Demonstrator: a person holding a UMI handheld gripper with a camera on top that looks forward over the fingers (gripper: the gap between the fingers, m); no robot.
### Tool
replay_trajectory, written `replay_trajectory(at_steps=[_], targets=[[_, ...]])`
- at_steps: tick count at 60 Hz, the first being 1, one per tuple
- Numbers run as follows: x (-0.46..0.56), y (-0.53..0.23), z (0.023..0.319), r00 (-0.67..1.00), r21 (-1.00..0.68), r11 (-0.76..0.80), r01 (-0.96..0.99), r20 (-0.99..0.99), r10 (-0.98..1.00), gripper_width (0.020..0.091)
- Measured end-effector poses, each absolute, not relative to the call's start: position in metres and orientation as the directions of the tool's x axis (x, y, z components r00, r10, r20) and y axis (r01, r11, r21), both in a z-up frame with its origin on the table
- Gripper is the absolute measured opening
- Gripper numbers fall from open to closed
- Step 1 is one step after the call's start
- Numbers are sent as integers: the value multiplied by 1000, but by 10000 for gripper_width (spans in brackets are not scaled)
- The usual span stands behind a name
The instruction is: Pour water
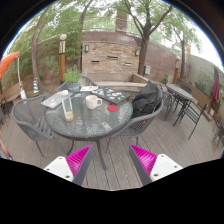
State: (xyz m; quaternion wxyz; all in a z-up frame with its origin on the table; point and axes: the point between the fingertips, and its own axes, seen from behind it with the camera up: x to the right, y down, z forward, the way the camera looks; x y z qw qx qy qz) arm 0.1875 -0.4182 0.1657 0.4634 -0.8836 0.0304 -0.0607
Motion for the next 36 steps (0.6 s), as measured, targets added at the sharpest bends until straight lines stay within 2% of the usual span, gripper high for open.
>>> replay_trajectory(at_steps=[11, 23, 36], targets=[[171, -411, 161, 991, -813, -582, 5, 81, -105, 831], [116, -327, 153, 991, -870, -484, 98, 129, -31, 835], [43, -176, 92, 996, -939, -332, 90, 81, 40, 832]])
